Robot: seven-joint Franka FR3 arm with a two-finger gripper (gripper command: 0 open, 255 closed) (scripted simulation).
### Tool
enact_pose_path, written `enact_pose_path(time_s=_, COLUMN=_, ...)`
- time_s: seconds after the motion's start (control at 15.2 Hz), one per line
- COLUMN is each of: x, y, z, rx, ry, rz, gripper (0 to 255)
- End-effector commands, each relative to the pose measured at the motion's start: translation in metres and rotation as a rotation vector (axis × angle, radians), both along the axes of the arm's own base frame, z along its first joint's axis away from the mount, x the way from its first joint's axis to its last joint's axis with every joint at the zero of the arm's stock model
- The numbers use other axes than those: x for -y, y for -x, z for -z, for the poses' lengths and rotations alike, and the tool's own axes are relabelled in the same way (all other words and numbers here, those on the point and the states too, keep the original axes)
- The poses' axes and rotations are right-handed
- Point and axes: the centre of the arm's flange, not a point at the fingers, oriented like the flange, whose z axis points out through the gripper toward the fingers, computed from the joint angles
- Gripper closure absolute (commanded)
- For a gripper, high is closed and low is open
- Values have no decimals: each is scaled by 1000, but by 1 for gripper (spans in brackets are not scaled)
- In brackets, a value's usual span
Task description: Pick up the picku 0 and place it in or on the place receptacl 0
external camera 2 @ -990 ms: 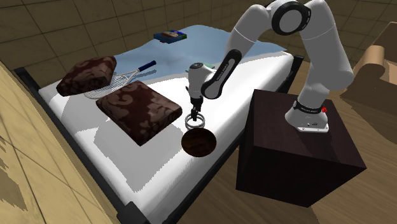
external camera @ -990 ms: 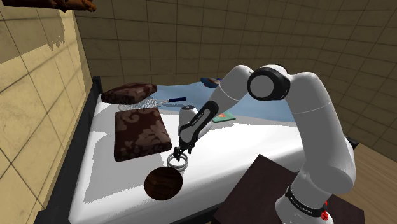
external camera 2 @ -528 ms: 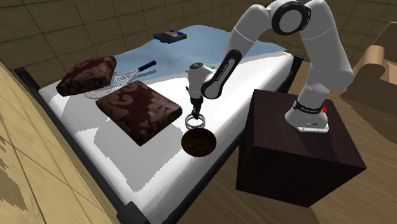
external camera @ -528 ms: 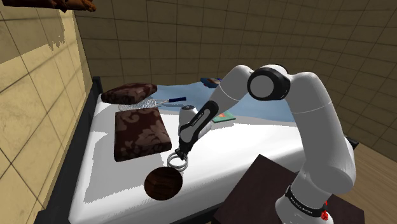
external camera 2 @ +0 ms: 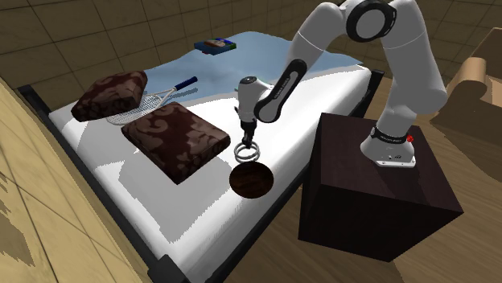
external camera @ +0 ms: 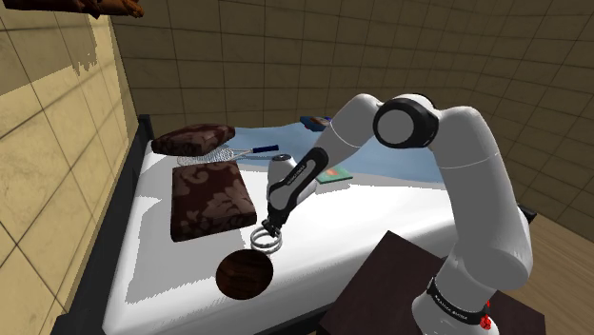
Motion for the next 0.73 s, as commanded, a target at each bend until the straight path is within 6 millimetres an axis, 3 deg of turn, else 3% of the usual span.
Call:
enact_pose_path(time_s=0.0, x=-1, y=1, z=-9, rx=0, ry=0, rz=0, gripper=255)
enact_pose_path(time_s=0.66, x=-1, y=1, z=-62, rx=0, ry=0, rz=0, gripper=255)
